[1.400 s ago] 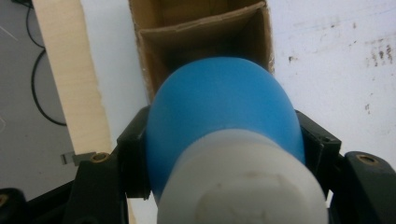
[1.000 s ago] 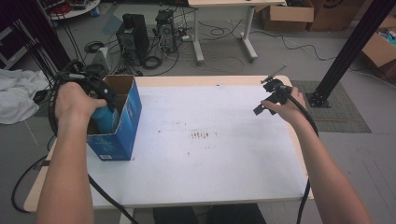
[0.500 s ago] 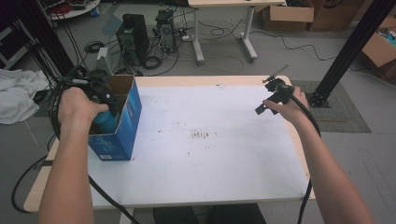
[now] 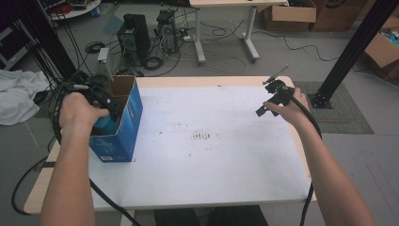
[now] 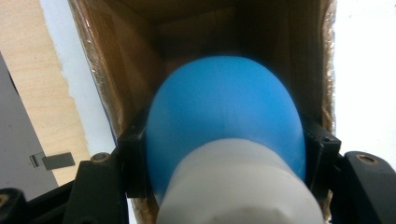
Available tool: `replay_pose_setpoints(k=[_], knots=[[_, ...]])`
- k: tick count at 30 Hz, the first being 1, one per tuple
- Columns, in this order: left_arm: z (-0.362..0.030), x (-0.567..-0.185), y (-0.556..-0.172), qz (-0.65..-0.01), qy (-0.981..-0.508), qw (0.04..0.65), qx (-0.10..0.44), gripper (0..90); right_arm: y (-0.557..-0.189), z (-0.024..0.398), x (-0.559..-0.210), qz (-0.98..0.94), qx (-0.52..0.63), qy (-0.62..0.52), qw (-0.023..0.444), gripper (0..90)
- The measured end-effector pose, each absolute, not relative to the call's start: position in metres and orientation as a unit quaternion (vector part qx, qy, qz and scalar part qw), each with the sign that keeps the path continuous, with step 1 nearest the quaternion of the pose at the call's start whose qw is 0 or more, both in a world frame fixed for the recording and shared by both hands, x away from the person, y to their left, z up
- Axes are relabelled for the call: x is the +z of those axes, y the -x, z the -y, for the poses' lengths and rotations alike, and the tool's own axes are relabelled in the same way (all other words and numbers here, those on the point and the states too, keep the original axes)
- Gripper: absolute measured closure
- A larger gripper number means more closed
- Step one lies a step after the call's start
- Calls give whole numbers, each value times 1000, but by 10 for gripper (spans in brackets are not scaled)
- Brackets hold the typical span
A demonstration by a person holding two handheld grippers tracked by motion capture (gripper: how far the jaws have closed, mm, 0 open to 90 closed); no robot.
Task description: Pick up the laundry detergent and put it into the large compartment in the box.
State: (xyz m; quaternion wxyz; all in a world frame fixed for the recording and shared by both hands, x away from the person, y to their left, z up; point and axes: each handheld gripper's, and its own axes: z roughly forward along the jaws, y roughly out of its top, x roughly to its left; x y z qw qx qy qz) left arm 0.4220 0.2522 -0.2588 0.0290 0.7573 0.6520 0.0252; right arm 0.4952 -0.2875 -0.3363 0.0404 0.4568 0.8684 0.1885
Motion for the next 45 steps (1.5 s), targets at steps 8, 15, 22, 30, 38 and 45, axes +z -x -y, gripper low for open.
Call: replay_pose_setpoints(k=[8, 15, 22, 30, 38, 45], knots=[[-252, -267, -423, -651, -758, 30, 23, 370, -494, 289, -334, -867, 192, -458, 42, 308], [-253, -272, -424, -654, -756, 22, 23, 369, -493, 289, -335, -867, 190, -458, 41, 308], [-253, -278, -426, -657, -754, 15, 22, 369, -494, 289, -337, -868, 188, -458, 39, 308], [-252, -282, -428, -661, -750, 17, 21, 369, -494, 289, -338, -868, 188, -457, 39, 308], [-249, -283, -428, -660, -751, 15, 24, 366, -494, 289, -339, -869, 190, -456, 37, 308], [-248, -283, -429, -661, -750, 14, 25, 366, -494, 288, -341, -869, 189, -456, 35, 307]])
